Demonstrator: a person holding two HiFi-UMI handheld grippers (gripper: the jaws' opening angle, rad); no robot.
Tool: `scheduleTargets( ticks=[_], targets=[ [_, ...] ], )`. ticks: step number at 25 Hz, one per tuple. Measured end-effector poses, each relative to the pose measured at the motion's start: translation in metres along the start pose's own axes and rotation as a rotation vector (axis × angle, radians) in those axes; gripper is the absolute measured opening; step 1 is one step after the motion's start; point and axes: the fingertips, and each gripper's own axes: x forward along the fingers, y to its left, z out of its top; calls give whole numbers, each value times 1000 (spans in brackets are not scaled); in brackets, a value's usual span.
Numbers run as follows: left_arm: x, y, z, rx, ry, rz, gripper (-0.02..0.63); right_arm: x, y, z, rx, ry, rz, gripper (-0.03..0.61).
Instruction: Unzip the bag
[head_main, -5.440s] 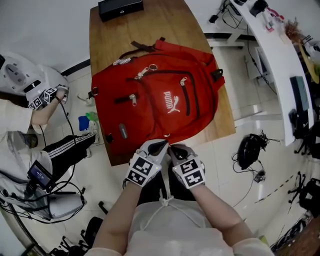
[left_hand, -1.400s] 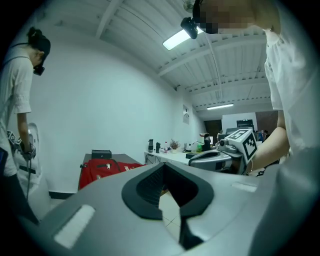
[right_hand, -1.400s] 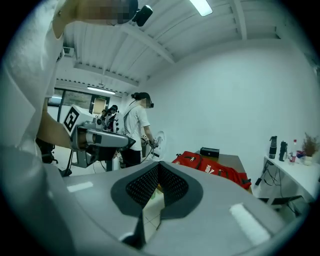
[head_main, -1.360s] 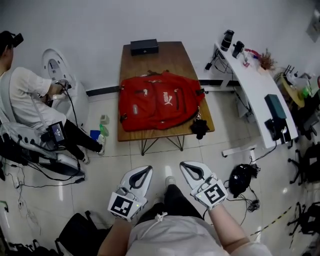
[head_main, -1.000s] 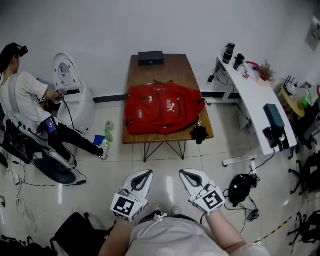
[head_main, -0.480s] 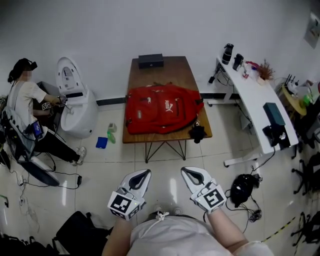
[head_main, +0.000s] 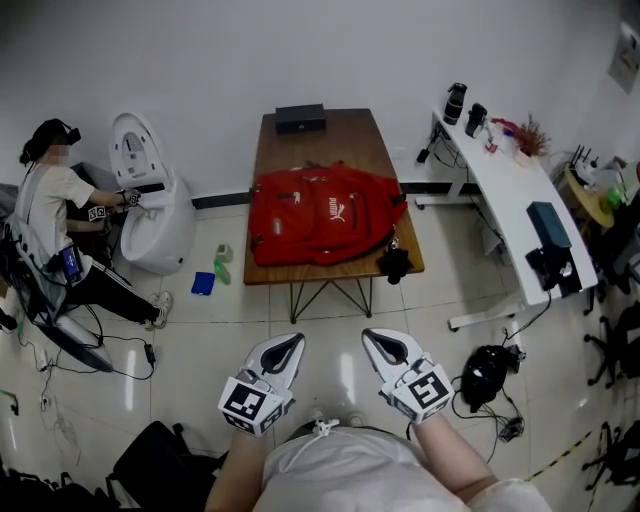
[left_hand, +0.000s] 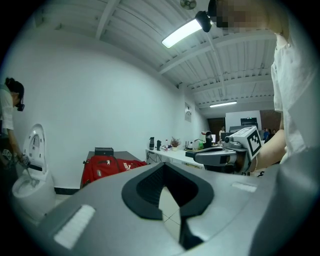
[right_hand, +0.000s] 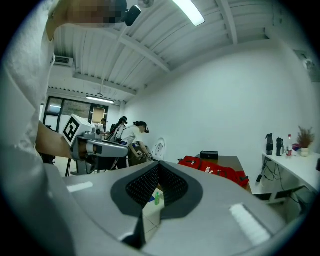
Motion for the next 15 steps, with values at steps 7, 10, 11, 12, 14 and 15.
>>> scheduleTargets(
  ticks=[7,10,11,12,14,15],
  targets=[
    [1,5,-2,1,19,12,6,3,-3,6,0,19,-7,6],
    [4,8,-3,-3,24,16,6,4,-5,8,-5,28,-14,6],
    [5,8,-2,-5,25,17,6,5,-6,9,-10,31,-17,6],
    [5,9,-2,-7,26,17,6,6,-7,11,-15,35,-22,6],
    [7,9,-2,-8,27,18,6,7,-9,15,-21,44,-32,6],
    [7,9,-1,-9,27,18,6,8,-10,17,-22,48,-37,6]
  ],
)
